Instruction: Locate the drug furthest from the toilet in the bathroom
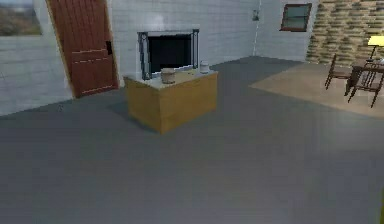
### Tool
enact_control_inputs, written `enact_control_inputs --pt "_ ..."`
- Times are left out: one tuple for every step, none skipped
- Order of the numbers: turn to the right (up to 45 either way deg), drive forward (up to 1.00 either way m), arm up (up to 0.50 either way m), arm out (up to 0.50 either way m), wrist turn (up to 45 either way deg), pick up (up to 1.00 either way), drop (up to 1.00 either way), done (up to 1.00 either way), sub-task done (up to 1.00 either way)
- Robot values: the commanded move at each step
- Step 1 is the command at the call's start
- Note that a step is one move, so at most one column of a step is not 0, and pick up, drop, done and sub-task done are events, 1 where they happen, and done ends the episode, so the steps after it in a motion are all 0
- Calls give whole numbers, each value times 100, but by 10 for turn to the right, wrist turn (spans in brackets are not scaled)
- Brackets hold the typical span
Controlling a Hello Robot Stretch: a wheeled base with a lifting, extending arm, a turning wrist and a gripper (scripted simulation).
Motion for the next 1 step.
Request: enact_control_inputs --pt "180 0 0 0 0 0 0 0 0"
